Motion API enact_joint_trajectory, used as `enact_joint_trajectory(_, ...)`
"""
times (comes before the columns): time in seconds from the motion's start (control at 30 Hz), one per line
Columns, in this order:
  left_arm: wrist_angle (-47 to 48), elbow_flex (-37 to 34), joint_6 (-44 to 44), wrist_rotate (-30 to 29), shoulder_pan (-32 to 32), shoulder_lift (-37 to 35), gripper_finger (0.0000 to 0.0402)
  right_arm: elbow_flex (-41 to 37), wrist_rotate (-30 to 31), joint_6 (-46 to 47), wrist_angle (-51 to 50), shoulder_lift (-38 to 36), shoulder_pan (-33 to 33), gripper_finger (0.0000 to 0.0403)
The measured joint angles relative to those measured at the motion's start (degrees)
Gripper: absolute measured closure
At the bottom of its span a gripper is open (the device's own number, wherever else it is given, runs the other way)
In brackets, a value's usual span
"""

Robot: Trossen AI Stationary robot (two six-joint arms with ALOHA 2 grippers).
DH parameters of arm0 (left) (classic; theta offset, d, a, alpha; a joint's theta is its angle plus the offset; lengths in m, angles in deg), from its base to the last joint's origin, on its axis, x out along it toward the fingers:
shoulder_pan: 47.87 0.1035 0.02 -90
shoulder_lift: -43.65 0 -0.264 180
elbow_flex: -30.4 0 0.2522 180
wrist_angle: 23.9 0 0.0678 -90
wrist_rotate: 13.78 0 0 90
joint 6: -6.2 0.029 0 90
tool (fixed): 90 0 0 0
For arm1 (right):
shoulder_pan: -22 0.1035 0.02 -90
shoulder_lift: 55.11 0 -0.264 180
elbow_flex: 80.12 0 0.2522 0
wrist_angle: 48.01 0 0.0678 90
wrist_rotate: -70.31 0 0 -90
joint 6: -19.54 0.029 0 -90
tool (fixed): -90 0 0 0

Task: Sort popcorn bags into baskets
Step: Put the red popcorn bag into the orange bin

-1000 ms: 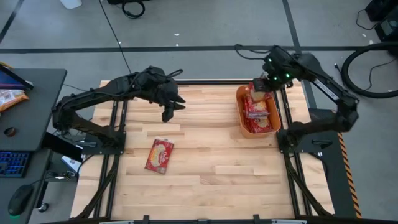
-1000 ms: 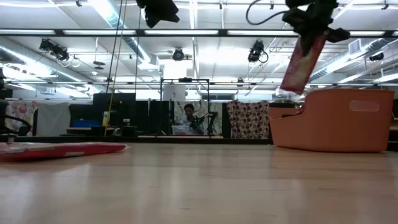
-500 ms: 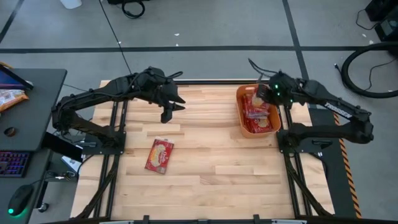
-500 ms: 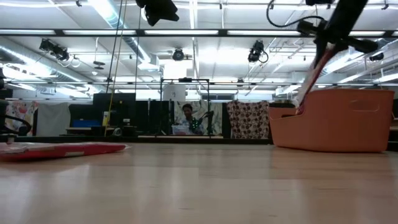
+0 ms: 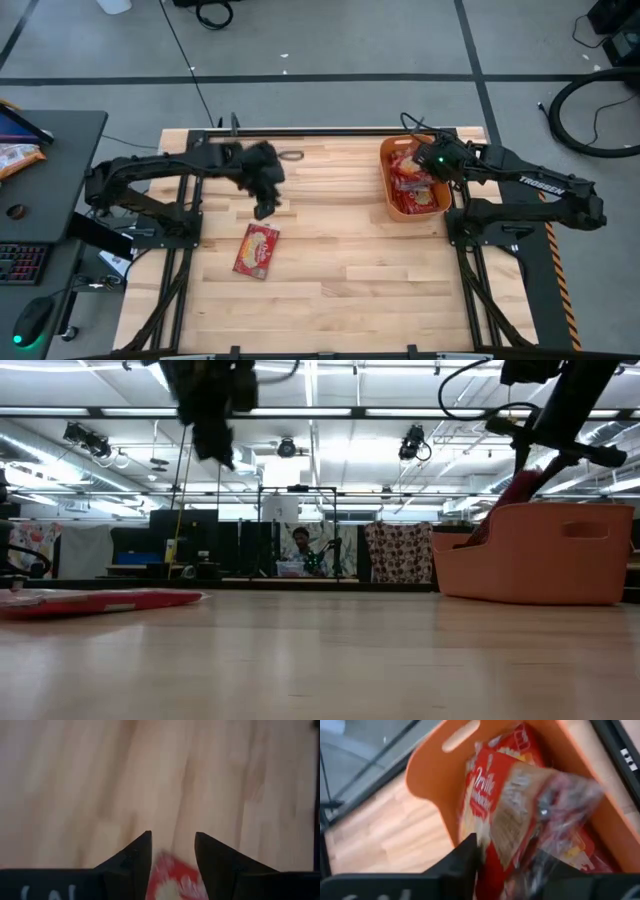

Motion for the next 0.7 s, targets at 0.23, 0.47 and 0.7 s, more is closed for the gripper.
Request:
enact_joint_trajectory(0.23, 0.10, -12.80, -12.92, 0.45, -3.34, 0.03, 0.0216, 0.00, -5.29, -3.50, -2.41, -0.20, -0.10, 0.0208)
enact_joint_trajectory(0.47, 2.47, -18.35, -27.23, 5.05, -8.03, 0.03, 0.0205, 1.71, -5.50, -11.72, -2.96, -0.94, 0.20, 0.0162)
enact_joint_trajectory(0.7, 2.72, -18.74, -48.61, -7.20, -19.66, 0.03, 0.0205, 9.36, -1.22, -22.69, -2.93, 0.37, 2.20, 0.0159)
